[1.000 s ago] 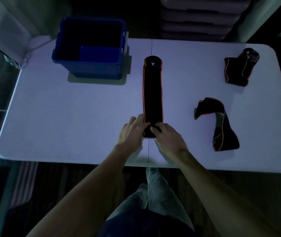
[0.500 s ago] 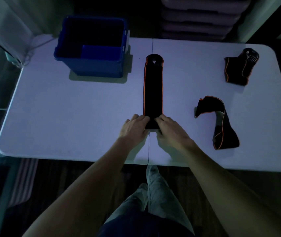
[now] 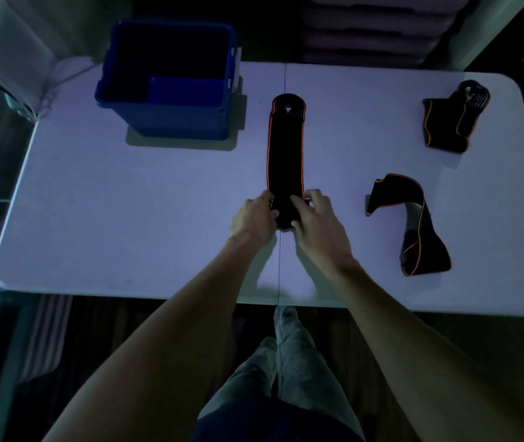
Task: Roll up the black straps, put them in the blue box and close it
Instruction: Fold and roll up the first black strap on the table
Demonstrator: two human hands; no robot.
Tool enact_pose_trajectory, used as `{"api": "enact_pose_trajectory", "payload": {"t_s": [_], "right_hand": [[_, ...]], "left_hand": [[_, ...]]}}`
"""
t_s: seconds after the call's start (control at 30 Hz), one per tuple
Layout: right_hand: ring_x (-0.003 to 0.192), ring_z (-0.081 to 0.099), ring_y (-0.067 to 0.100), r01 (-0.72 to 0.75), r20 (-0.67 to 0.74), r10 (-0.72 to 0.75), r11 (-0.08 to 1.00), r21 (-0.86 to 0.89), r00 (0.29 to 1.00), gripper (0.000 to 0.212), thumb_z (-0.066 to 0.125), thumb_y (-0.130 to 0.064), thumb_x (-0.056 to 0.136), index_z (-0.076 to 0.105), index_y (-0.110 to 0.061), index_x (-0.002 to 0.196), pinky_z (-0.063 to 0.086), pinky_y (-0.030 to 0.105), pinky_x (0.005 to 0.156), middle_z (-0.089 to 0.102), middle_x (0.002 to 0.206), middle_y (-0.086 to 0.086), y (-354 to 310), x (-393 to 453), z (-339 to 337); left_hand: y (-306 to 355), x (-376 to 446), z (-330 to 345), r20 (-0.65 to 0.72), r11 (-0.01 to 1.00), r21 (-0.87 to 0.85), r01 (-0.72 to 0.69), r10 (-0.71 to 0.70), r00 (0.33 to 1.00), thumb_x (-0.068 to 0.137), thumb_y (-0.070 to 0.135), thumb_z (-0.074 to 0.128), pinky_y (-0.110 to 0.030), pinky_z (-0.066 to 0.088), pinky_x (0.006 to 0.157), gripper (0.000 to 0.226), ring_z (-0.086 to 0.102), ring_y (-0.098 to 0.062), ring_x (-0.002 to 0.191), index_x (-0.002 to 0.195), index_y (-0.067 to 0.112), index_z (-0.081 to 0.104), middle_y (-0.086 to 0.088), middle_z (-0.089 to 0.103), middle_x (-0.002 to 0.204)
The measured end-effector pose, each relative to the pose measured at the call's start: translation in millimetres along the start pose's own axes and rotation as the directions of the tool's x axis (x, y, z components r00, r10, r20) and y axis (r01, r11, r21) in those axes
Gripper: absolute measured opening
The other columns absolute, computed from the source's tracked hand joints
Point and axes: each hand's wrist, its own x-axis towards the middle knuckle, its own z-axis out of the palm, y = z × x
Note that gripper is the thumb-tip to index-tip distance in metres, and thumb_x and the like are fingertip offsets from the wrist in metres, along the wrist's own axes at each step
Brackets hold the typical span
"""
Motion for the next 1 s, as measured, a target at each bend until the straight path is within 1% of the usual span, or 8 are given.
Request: {"api": "enact_pose_trajectory", "payload": {"t_s": [0.1,0.2,0.3,0.4,0.53,0.73,0.9,1.0], "right_hand": [[0.126,0.049,0.029,0.098,0.076,-0.09,0.989,-0.106,0.993,0.062,0.075,-0.009,0.079,0.05,-0.009,0.136,0.051,0.038,0.097,0.048,0.139,0.011,8,-6,12],[0.128,0.05,0.033,0.105,0.173,-0.082,0.986,-0.128,0.982,0.072,0.078,-0.009,0.077,0.045,-0.006,0.141,0.048,0.043,0.104,0.052,0.138,0.015,13,-3,18],[0.125,0.05,0.032,0.139,0.204,-0.099,0.971,-0.193,0.974,0.067,0.074,-0.008,0.078,0.048,-0.009,0.14,0.047,0.041,0.104,0.053,0.132,0.012,11,8,15],[0.114,0.051,0.028,0.127,0.262,-0.078,0.976,-0.175,0.962,0.06,0.07,-0.01,0.081,0.048,-0.015,0.136,0.052,0.039,0.094,0.048,0.128,0.005,10,20,10],[0.108,0.047,0.024,0.12,0.35,-0.068,0.985,-0.128,0.934,0.04,0.065,-0.018,0.087,0.054,-0.02,0.125,0.051,0.036,0.076,0.045,0.121,0.0,16,36,0],[0.123,0.027,0.027,0.024,0.468,-0.007,0.999,-0.031,0.884,0.049,0.046,-0.024,0.097,0.039,-0.024,0.146,0.043,0.042,0.102,0.034,0.131,0.005,24,44,-3],[0.12,0.029,0.027,0.003,0.475,-0.001,1.0,-0.004,0.88,0.052,0.046,-0.02,0.099,0.037,-0.029,0.149,0.039,0.041,0.106,0.035,0.125,0.007,29,47,-7],[0.115,0.032,0.023,0.013,0.479,-0.02,1.0,0.017,0.877,0.051,0.049,-0.014,0.097,0.043,-0.029,0.146,0.043,0.038,0.099,0.039,0.12,0.003,32,53,-10]], "left_hand": [[6,1,0,-0.001,0.999,-0.002,0.053,-0.053,0.999,0.093,0.018,0.051,-0.036,0.045,0.064,0.023,0.063,-0.033,0.083,0.115,0.013,0.054,-0.009,0.063,0.093],[9,1,2,-0.029,0.997,0.019,0.073,-0.073,0.997,0.092,0.015,0.051,-0.037,0.045,0.064,0.027,0.064,-0.036,0.09,0.118,0.012,0.052,-0.013,0.064,0.1],[8,-1,4,-0.036,0.986,0.16,-0.039,0.046,0.998,0.09,0.011,0.054,-0.041,0.043,0.067,0.03,0.057,-0.035,0.104,0.121,0.011,0.054,-0.015,0.057,0.114],[0,0,3,0.001,0.937,0.292,-0.19,0.198,0.98,0.091,0.015,0.059,-0.042,0.049,0.077,0.03,0.049,-0.029,0.116,0.12,0.01,0.059,-0.008,0.05,0.124],[-4,6,-5,0.087,0.92,0.302,-0.25,0.235,0.968,0.085,0.026,0.062,-0.037,0.045,0.079,0.04,0.046,-0.023,0.121,0.123,0.016,0.06,-0.003,0.051,0.127],[4,24,-23,0.265,0.856,0.39,-0.339,0.248,0.932,0.086,0.034,0.057,-0.043,0.049,0.083,0.037,0.046,-0.027,0.119,0.117,0.014,0.065,-0.006,0.048,0.125],[9,29,-33,0.378,0.804,0.426,-0.414,0.258,0.889,0.087,0.044,0.058,-0.043,0.049,0.088,0.045,0.044,-0.026,0.12,0.12,0.014,0.065,-0.006,0.047,0.128],[12,29,-33,0.388,0.747,0.499,-0.441,0.262,0.884,0.084,0.042,0.067,-0.042,0.05,0.086,0.048,0.046,-0.025,0.119,0.124,0.016,0.064,-0.005,0.048,0.126]]}}
